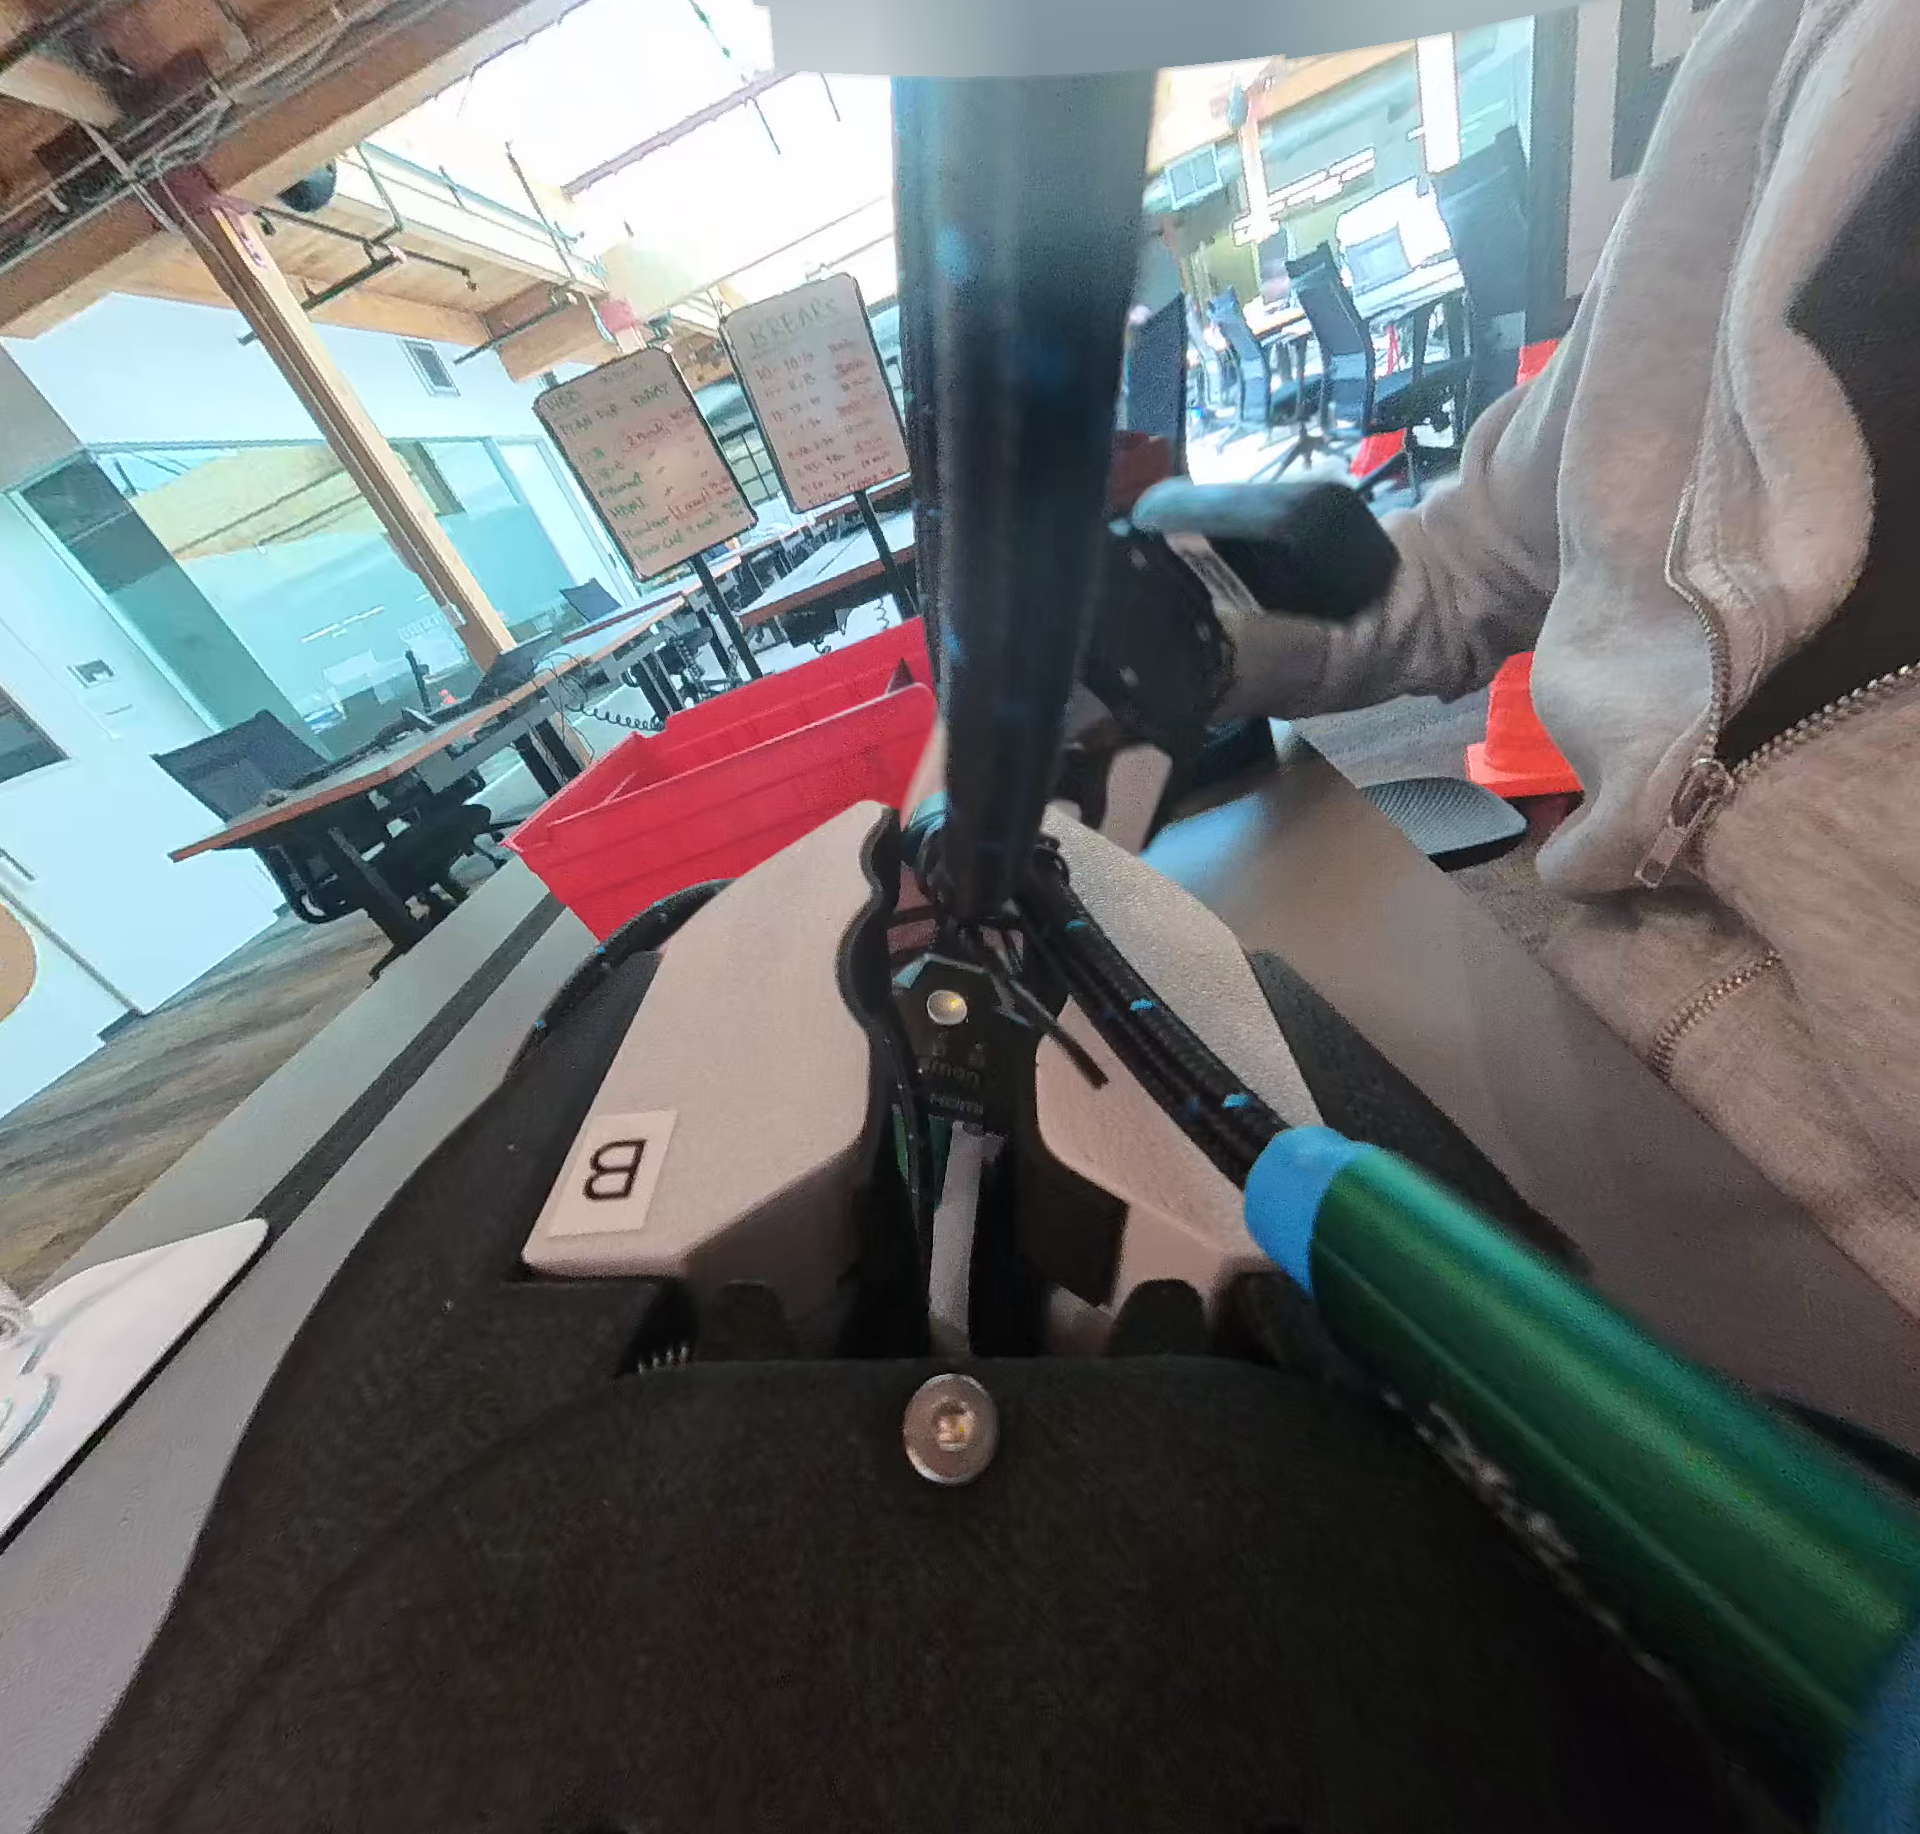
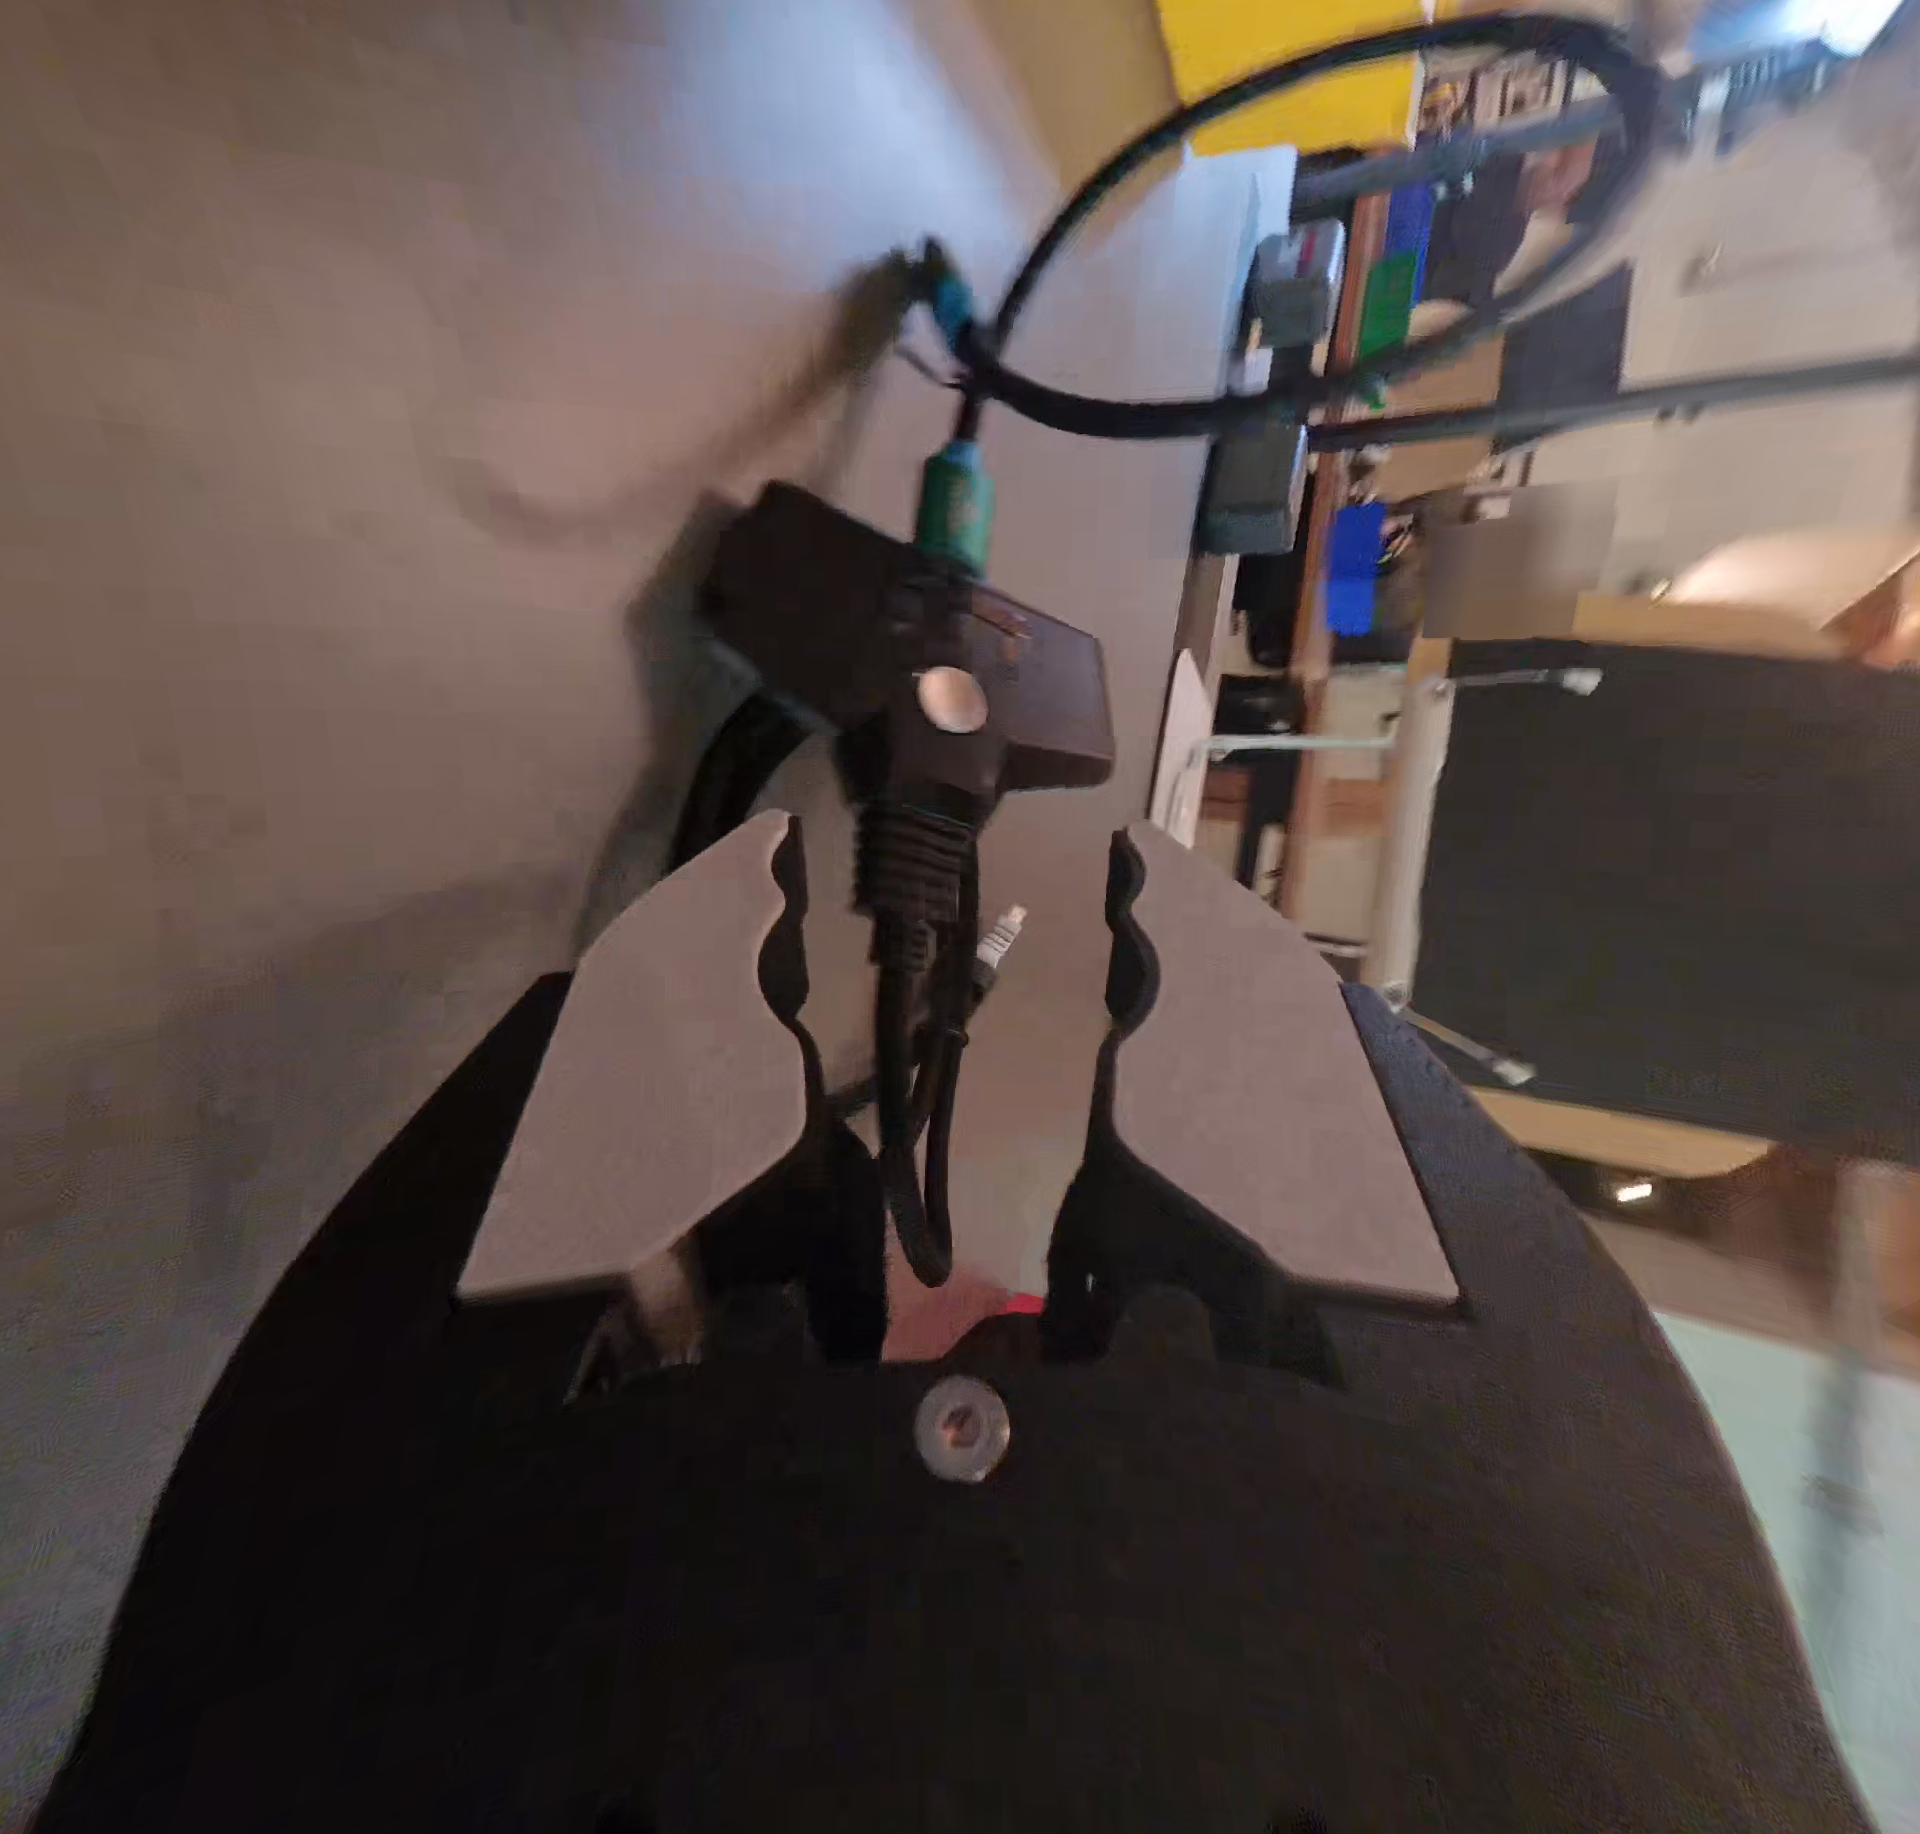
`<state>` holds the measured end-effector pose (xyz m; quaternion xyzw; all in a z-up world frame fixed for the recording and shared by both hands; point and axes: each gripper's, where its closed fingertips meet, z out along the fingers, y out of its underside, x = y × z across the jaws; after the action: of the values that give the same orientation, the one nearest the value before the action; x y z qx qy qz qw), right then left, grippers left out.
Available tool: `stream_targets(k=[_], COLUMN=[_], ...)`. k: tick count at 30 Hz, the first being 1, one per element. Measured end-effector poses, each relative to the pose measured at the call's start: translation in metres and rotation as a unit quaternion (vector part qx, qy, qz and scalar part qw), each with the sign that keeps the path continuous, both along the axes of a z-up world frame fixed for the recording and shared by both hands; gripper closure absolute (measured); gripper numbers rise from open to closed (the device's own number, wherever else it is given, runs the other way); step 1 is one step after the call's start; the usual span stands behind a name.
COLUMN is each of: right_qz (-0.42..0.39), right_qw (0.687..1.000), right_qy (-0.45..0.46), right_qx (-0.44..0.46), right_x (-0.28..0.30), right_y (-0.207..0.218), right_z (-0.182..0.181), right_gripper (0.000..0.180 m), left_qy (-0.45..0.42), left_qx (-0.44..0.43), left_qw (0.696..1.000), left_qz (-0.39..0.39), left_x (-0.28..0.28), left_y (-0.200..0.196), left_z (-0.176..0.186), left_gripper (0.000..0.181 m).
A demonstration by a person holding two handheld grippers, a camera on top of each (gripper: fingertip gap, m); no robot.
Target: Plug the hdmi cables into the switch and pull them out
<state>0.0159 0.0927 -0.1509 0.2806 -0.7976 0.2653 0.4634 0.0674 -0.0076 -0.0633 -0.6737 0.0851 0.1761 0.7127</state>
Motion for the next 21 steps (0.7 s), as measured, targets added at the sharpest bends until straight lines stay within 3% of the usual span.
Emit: stream_targets(k=[8,13,17,21], right_qz=[0.03,0.052,0.014,-0.007], right_qw=[0.979,0.955,0.991,0.986], right_qy=[0.176,0.271,0.132,0.011], right_qx=[0.097,0.111,-0.001,-0.168], right_x=[-0.019,-0.033,-0.045,-0.056], right_y=[-0.008,-0.027,-0.031,-0.02], right_z=[-0.018,-0.022,0.0,0.051], right_gripper=[0.118,0.149,0.154,0.155], left_qy=[-0.001,-0.014,-0.024,-0.086], left_qx=[0.029,0.025,0.034,0.062], left_qw=[1.0,1.0,0.999,0.994], left_qz=[0.0,-0.01,-0.02,-0.033], left_x=[0.001,0.003,0.01,0.011], left_y=[-0.005,-0.004,-0.003,-0.003], left_z=[0.011,0.008,0.012,0.02], left_gripper=[0.161,0.161,0.161,0.161])
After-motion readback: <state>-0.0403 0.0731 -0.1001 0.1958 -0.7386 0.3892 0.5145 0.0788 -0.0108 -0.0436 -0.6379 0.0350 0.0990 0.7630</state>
